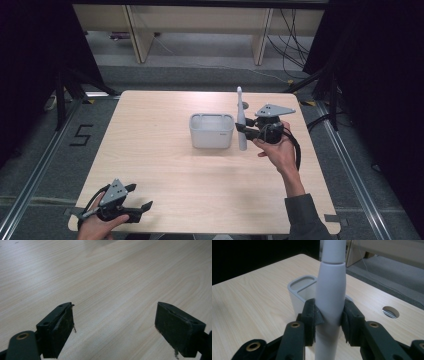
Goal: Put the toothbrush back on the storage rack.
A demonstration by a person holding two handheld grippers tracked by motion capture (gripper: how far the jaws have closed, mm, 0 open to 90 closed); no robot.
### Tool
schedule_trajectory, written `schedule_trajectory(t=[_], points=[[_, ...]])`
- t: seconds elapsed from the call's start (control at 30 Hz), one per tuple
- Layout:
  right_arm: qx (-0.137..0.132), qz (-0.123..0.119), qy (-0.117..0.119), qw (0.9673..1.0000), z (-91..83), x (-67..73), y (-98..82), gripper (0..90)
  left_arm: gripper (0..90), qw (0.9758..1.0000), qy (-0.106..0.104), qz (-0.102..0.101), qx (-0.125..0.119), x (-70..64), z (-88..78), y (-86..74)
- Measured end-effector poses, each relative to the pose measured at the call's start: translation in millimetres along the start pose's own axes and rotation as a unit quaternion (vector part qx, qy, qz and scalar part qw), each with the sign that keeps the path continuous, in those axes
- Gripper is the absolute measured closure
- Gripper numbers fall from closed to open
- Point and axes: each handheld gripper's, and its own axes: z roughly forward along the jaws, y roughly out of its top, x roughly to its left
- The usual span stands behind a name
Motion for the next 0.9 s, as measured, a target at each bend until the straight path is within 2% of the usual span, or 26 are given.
schedule_trajectory(t=[0.1, 0.3, 0.33, 0.5, 0.53, 0.6, 0.63, 0.67, 0.7, 0.73, 0.77, 0.8, 0.83, 0.9], points=[[-0.005, -0.008, -0.007, 0.9999, 1.1, -2.0, 3.2, 66.7, 14.8, 1.0000, 0.001, 0.003, 0.004, 0.8, -0.7, -0.1], [-0.007, 0.003, -0.004, 1.0000, 3.6, -3.5, 12.8, 66.7, 14.8, 1.0000, 0.000, 0.004, 0.007, 0.8, -0.5, 0.0], [-0.008, -0.004, -0.010, 0.9999, 3.4, -4.2, 14.2, 66.7, 14.8, 1.0000, 0.000, 0.004, 0.005, 0.9, -0.5, 0.0], [-0.013, 0.000, -0.009, 0.9999, 4.2, -3.9, 21.7, 66.7, 14.8, 1.0000, 0.001, 0.003, 0.005, 0.9, -0.6, -0.1], [-0.014, -0.007, -0.010, 0.9998, 4.2, -5.0, 23.3, 66.7, 14.8, 0.9999, 0.003, 0.008, 0.009, 1.3, -0.7, 0.0], [-0.014, -0.001, -0.009, 0.9999, 4.6, -4.4, 24.4, 66.7, 14.8, 0.9999, 0.003, 0.008, 0.009, 1.2, -0.8, 0.1], [-0.018, -0.001, -0.010, 0.9998, 5.3, -4.4, 25.5, 66.7, 14.8, 1.0000, -0.001, 0.001, 0.002, 0.0, -0.1, 0.0], [-0.021, -0.002, -0.011, 0.9997, 5.2, -4.2, 28.9, 66.7, 14.8, 0.9998, 0.004, 0.012, 0.013, 1.7, -0.9, 0.2], [-0.020, -0.008, -0.011, 0.9997, 4.7, -5.4, 30.7, 66.6, 14.8, 1.0000, -0.001, 0.001, 0.003, 0.1, 0.1, -0.3], [-0.020, -0.008, -0.011, 0.9997, 4.7, -5.4, 30.7, 66.6, 14.8, 1.0000, -0.001, 0.001, 0.003, 0.1, 0.1, -0.3], [-0.027, 0.003, -0.005, 0.9996, 6.3, -4.5, 33.1, 66.7, 14.9, 0.9999, 0.004, 0.010, 0.010, 1.6, -0.7, -0.1], [-0.027, 0.003, -0.005, 0.9996, 6.3, -4.5, 33.1, 66.7, 14.9, 0.9999, 0.004, 0.010, 0.010, 1.6, -0.7, -0.1], [-0.028, -0.004, -0.011, 0.9995, 6.3, -5.7, 34.3, 66.7, 14.9, 1.0000, -0.001, 0.000, 0.003, 0.2, -0.1, 0.0], [-0.028, 0.002, -0.011, 0.9995, 7.7, -4.9, 37.4, 66.7, 14.9, 1.0000, -0.001, 0.001, 0.004, 0.3, 0.0, -0.2]])
